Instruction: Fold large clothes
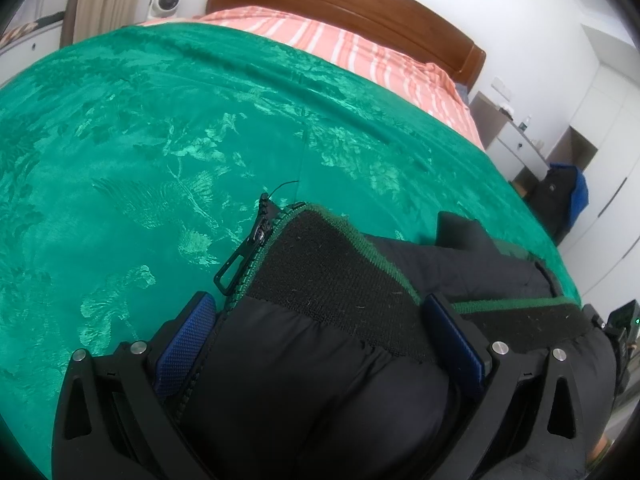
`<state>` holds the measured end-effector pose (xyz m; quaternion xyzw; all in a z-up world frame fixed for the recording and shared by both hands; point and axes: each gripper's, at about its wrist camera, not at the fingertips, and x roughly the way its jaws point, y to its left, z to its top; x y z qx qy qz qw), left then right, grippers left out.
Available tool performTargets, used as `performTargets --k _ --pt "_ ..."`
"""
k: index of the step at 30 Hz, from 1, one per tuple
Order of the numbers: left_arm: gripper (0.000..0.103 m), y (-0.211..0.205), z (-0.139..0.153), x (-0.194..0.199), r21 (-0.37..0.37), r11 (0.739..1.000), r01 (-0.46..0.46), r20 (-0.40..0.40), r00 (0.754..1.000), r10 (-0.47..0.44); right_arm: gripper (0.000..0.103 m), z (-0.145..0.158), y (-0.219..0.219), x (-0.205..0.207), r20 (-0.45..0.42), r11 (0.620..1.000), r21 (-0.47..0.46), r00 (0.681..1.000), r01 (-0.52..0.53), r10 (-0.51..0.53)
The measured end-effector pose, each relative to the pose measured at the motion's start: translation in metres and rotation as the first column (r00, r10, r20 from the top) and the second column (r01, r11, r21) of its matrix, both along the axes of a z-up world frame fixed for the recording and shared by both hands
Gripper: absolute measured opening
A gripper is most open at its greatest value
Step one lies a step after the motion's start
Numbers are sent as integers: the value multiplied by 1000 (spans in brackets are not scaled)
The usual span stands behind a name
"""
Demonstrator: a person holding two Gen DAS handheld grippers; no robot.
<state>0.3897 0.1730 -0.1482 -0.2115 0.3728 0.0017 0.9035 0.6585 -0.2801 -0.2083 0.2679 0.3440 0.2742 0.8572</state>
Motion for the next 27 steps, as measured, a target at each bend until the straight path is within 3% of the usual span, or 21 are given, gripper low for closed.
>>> performTargets --k 12,27 --pt "103 4 -4 4 -27 1000 3 4 1000 -3 99 1 -3 -4 -4 1000 8 1000 2 -2" --pt "103 3 -6 8 -25 1000 1 -20 1000 -1 99 0 -12 -8 10 996 89 1000 0 -1"
